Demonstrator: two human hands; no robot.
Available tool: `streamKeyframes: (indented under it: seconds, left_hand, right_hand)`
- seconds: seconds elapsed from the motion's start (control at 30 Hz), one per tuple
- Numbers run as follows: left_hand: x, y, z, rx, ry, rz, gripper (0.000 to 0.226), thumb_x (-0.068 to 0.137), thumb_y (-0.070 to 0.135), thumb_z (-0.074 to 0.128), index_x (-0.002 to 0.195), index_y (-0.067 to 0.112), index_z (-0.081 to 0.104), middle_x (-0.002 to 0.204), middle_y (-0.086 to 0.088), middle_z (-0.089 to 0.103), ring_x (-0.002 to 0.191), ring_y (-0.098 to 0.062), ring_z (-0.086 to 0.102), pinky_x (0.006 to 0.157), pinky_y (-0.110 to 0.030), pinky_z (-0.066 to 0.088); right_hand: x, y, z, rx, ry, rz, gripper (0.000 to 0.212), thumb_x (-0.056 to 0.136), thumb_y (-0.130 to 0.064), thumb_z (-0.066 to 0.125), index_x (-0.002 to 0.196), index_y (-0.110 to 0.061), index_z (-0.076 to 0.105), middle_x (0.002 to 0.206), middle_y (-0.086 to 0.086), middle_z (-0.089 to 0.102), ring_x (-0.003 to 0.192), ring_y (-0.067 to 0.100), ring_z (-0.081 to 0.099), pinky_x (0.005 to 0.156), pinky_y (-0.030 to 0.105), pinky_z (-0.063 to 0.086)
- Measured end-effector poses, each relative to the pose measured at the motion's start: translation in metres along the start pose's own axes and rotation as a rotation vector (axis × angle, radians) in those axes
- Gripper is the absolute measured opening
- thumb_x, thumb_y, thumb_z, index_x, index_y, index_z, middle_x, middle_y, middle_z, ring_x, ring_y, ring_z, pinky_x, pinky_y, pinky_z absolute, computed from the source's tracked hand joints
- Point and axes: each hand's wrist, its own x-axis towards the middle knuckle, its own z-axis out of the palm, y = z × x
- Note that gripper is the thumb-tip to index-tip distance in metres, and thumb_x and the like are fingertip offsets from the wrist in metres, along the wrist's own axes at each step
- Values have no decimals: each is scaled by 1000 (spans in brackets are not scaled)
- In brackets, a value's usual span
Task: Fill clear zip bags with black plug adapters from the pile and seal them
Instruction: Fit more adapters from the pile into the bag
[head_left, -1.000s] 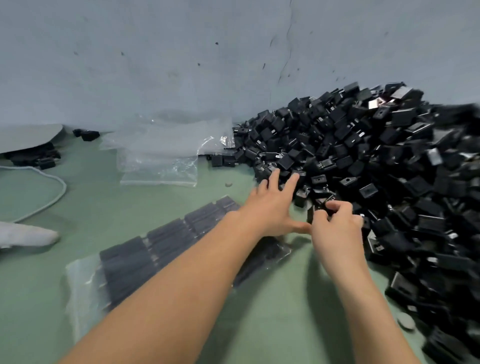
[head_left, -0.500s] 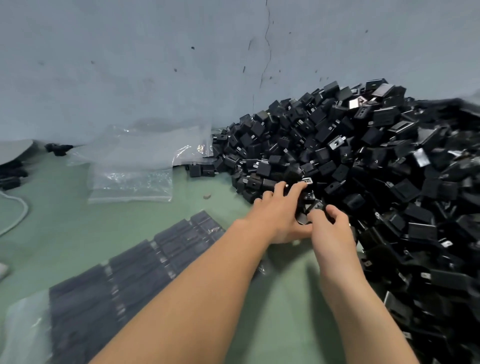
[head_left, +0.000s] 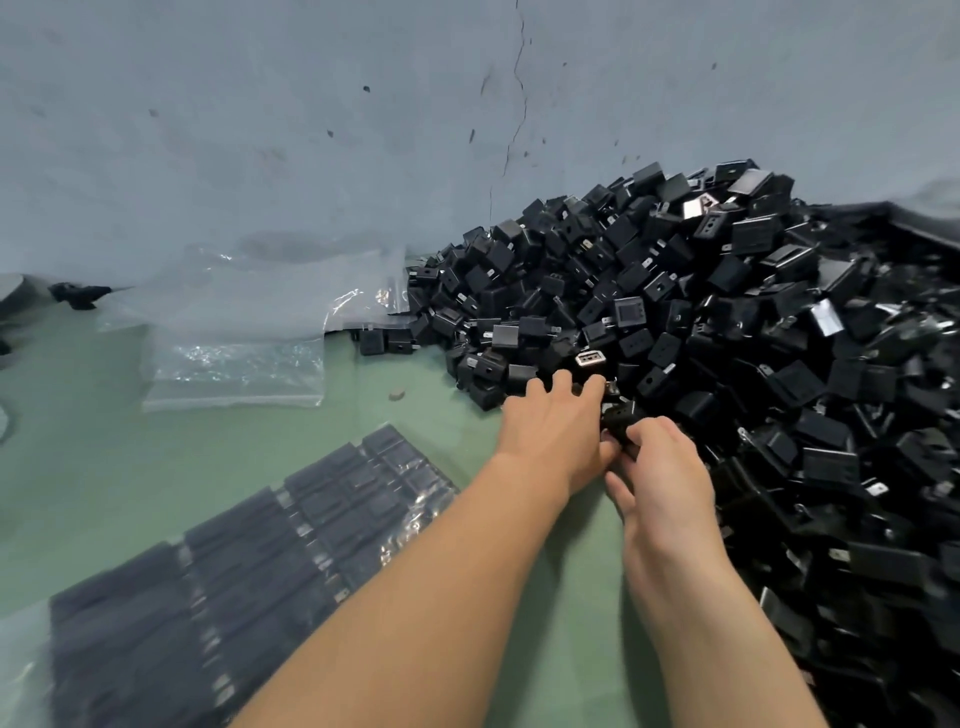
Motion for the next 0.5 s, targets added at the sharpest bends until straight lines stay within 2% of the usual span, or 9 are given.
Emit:
streamKeyframes:
  seconds: [0.07,0.13,0.2,0.27,0.3,0.4,0.5]
  left_hand:
    - [2,-1,-6,-23,-33,-2,56,92,53,52,138,22,38,133,-9,48,116,-36,49,73,-41,31]
    - [-2,0,-12,-48,-35,9,51,92,51,54,130,20,40,129,-9,50,114,-36,51,73,-41,32]
    - [-13,3,-10,-52,16,40,43,92,46,53,123,19,40,126,-8,49,109,-35,52,70,-40,33]
    - [-21,4,-5,-50,43,62,40,92,43,51,123,20,42,126,-7,46,108,-34,50,69,-40,34]
    - [-21,2,-4,-40,32,67,40,93,42,51,126,20,43,128,-7,45,109,-34,50,70,-40,35]
    - [-11,0,-11,15,-49,79,43,95,41,49,133,21,45,135,-10,40,111,-37,50,73,-40,32]
    - [-5,0,-16,9,-116,62,46,96,42,49,136,22,42,135,-12,39,113,-38,49,75,-41,32]
  right_hand:
    - [-3,0,1,15,19,4,24,94,-17,48,115,-26,43,117,-1,52,113,17,54,113,47,40]
    - [-6,1,1,30,43,13,38,94,-18,48,132,-17,50,129,4,58,117,16,57,111,44,42]
    - [-7,2,2,55,81,31,49,93,-18,48,143,-18,46,138,6,57,124,21,56,112,45,41]
    - [-7,2,4,89,119,35,42,91,-18,47,133,-21,50,131,2,58,119,20,56,110,45,42]
    - [-7,2,6,107,134,38,35,91,-17,47,125,-25,50,121,0,59,110,18,56,106,43,45]
    - [-5,2,13,142,160,29,30,92,-14,45,119,-28,46,101,-1,57,87,16,54,80,32,45]
    - [-7,1,17,167,161,34,25,91,-13,44,112,-27,41,94,-3,56,86,15,53,78,29,43]
